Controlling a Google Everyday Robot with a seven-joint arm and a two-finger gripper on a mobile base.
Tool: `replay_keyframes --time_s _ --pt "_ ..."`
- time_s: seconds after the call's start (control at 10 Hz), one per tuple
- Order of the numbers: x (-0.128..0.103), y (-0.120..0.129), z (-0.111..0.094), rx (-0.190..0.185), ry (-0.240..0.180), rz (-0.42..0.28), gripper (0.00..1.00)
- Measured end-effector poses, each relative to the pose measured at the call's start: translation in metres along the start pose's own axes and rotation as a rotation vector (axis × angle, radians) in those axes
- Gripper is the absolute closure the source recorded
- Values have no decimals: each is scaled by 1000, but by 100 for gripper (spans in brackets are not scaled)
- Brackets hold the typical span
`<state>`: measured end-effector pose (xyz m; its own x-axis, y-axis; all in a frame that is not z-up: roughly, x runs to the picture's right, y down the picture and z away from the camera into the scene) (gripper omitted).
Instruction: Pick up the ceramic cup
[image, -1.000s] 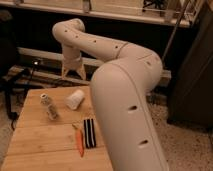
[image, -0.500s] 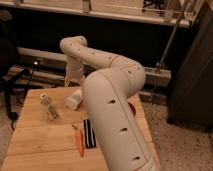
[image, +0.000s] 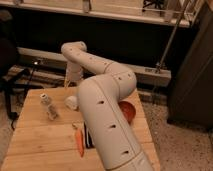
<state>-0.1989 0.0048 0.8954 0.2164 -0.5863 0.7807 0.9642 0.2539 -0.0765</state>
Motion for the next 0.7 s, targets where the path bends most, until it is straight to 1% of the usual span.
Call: replay_keyframes --time_s 0.3,0.5,0.7 --pt "3 10 30 -44 -14 54 33" --pt "2 10 44 -74 -11 72 33" --pt "2 12 51 -79 -13 85 33"
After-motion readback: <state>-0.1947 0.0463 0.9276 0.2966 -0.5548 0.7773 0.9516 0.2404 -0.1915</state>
